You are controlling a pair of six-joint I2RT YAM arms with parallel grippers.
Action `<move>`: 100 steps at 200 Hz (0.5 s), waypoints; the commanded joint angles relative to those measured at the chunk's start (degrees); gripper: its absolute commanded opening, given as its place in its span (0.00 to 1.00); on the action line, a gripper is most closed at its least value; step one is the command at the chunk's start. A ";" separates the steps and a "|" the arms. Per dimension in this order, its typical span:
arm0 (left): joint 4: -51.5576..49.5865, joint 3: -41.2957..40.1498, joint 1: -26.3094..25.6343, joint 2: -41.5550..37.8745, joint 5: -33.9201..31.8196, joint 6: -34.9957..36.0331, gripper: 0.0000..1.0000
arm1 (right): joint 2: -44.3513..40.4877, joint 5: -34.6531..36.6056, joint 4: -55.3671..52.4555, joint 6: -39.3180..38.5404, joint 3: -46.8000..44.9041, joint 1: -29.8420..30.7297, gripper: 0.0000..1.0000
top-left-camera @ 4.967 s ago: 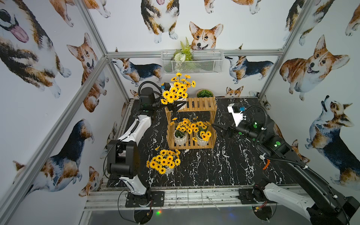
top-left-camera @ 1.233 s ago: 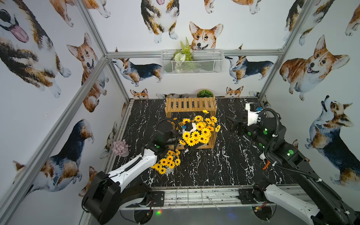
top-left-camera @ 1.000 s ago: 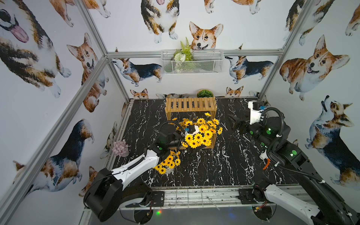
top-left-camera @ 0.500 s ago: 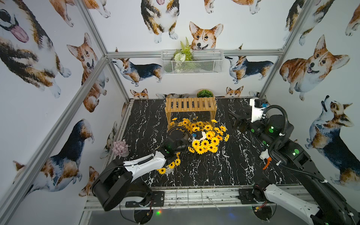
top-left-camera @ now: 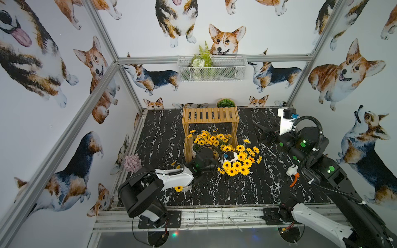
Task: Take the sunflower pots off the shelves
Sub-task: Place the sunflower pot at the center of the board.
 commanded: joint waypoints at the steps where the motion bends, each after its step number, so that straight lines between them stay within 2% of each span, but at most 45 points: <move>1: 6.64 1.54 -1.30 2.16 -0.45 1.19 0.00 | -0.56 0.93 -0.21 0.07 -0.45 -0.07 1.00; 55: 14.17 4.52 -2.90 9.64 0.36 -2.87 0.00 | -0.27 -0.06 0.11 0.62 -1.59 -0.07 1.00; 100: 14.03 7.68 -4.63 14.02 1.23 -2.55 0.00 | -0.27 -0.56 0.57 1.16 -2.87 -0.07 1.00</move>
